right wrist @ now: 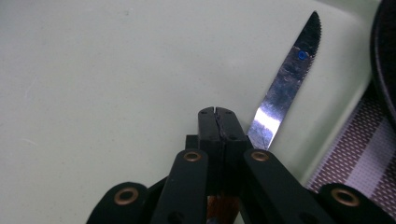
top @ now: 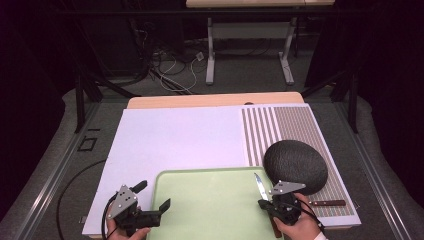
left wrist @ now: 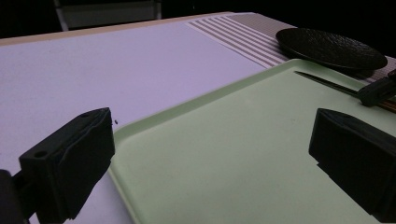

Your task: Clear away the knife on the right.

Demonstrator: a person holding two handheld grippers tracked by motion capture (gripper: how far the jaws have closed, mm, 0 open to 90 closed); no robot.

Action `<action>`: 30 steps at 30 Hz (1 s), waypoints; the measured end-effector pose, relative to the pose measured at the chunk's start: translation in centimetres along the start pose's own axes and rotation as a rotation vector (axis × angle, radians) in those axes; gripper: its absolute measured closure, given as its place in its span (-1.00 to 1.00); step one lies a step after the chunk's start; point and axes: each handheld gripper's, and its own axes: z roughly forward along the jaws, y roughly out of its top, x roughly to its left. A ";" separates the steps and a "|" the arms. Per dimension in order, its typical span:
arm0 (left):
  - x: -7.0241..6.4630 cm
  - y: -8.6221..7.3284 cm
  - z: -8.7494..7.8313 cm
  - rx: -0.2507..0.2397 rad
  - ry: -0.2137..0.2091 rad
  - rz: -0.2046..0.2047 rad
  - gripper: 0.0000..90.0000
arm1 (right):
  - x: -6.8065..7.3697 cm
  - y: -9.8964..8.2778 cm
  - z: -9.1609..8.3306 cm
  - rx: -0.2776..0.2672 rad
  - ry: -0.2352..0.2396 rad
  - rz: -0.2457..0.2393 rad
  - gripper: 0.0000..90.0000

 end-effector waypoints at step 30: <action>0.0 0.0 0.0 0.001 0.000 0.002 -0.99 | -0.8 0.1 -1.4 -0.027 0.003 0.044 0.96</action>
